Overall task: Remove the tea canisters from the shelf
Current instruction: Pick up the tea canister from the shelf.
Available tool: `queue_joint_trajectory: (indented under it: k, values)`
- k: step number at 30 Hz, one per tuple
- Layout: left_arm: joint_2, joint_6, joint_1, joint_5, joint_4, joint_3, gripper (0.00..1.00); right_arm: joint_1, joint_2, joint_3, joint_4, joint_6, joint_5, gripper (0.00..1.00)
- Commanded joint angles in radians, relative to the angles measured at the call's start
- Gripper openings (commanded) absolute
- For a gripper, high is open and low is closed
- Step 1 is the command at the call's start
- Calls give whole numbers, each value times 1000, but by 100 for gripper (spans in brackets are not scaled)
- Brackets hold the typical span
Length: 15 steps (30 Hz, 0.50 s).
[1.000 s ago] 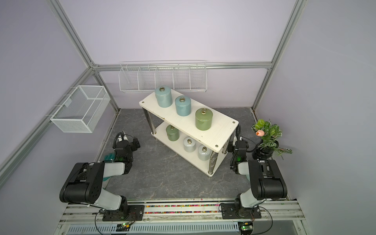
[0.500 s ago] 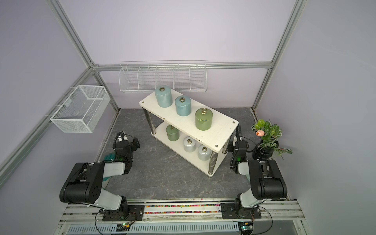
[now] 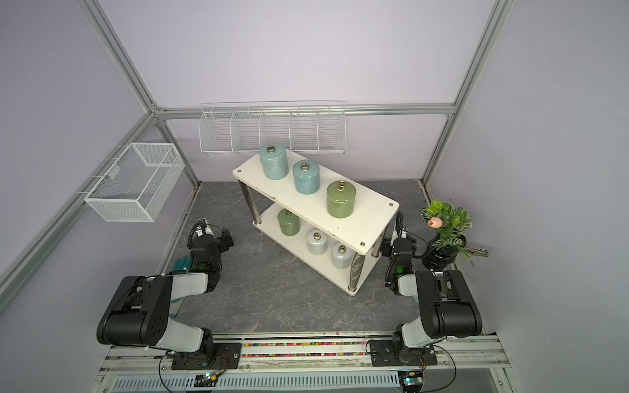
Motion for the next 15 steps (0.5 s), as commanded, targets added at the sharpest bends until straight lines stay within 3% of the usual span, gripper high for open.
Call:
queue_joint_trajectory:
  k: [1, 7, 15]
  values:
    - [-50, -10, 3, -14, -57, 14, 100, 17, -16, -14, 49, -9, 34, 89]
    - [-124, -11, 2, -23, -198, 42, 100, 46, -13, -5, 41, -35, 67, 89]
    - [-127, -17, 2, -23, -276, 70, 100, 43, -10, 9, 17, -31, 67, 89]
